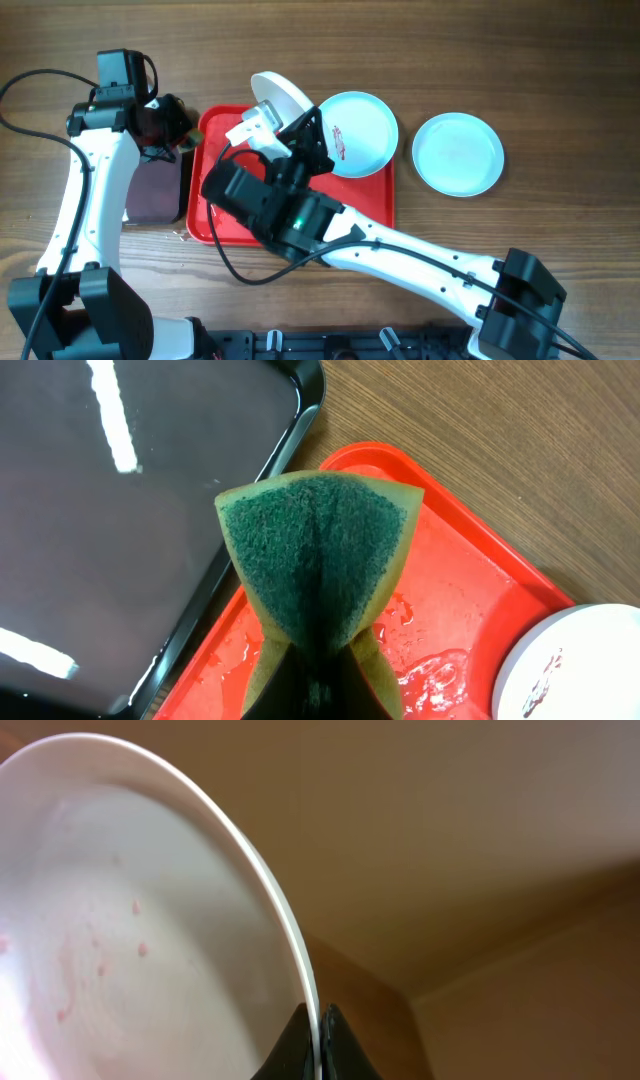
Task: Clean dirty plates on tray and stack at the side
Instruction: 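Lift the cleaned plate with the right gripper and carry it right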
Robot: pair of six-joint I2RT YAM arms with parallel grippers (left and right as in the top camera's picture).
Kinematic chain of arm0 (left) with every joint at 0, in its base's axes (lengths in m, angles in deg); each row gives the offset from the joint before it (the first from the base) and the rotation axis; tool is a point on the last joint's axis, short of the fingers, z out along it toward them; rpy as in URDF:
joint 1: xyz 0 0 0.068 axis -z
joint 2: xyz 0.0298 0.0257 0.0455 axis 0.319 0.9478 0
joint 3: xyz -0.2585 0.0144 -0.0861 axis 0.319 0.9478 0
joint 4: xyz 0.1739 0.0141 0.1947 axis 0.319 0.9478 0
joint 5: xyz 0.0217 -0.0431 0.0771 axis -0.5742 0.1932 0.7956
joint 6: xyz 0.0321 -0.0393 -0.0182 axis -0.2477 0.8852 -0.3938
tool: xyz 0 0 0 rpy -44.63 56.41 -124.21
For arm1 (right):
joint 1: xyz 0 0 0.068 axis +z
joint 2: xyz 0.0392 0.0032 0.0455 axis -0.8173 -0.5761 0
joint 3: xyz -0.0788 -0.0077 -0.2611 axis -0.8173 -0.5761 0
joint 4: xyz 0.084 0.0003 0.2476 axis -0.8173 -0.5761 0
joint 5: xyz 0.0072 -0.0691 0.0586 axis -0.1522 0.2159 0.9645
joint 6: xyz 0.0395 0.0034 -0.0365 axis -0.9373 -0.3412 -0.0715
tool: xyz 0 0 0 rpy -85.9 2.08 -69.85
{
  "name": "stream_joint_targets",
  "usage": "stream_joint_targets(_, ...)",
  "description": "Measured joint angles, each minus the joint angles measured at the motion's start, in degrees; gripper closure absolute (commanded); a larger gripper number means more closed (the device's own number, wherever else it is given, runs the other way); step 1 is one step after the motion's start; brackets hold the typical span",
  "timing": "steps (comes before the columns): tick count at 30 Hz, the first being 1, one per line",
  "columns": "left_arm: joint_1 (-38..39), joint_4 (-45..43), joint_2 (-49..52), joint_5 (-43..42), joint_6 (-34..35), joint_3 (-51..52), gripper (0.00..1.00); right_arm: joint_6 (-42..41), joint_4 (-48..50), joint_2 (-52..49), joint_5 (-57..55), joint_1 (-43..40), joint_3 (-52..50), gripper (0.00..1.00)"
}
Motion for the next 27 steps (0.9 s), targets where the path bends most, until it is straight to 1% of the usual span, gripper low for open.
stream_joint_targets(7, 0.0, 0.0, 0.0, 0.0, 0.0, 0.0, 0.96, 11.4, 12.0, 0.0, -4.9, 0.8, 0.0, 0.96)
stream_joint_targets(8, 0.0, 0.1, 0.0, 0.0, 0.0, 0.0, 0.96, 12.3, 12.6, 0.0, -5.1, 0.8, 0.0, 0.94)
stream_joint_targets(11, 0.0, 0.5, 0.0, 0.0, 0.0, 0.0, 0.96, 14.5, 13.0, 0.0, -5.4, 0.8, 0.0, 0.96)
stream_joint_targets(16, 0.0, 0.7, 0.0, 0.0, 0.0, 0.0, 0.96, 15.1, 13.0, 0.0, -5.4, 0.8, 0.0, 0.96)
stream_joint_targets(18, 0.0, 0.7, 0.0, 0.0, 0.0, 0.0, 0.96, 13.3, 11.5, 0.0, -5.3, 0.8, 0.0, 0.96)
stream_joint_targets(20, 0.0, 0.7, 0.0, 0.0, 0.0, 0.0, 0.96, 10.6, 7.5, 0.0, -3.8, 0.8, 0.0, 0.96)
stream_joint_targets(24, 0.0, 0.7, 0.0, 0.0, 0.0, 0.0, 0.96, 1.3, -4.1, 0.0, 5.7, 1.3, -1.3, 0.96)
stream_joint_targets(25, 0.0, 0.7, 0.0, 0.0, 0.0, 0.0, 0.96, -2.4, -7.6, 0.0, 9.2, 1.5, -1.7, 0.96)
stream_joint_targets(27, 0.0, 0.7, 0.0, 0.0, 0.0, 0.0, 0.96, -7.2, -9.7, 0.0, 12.8, 1.6, -1.9, 0.96)
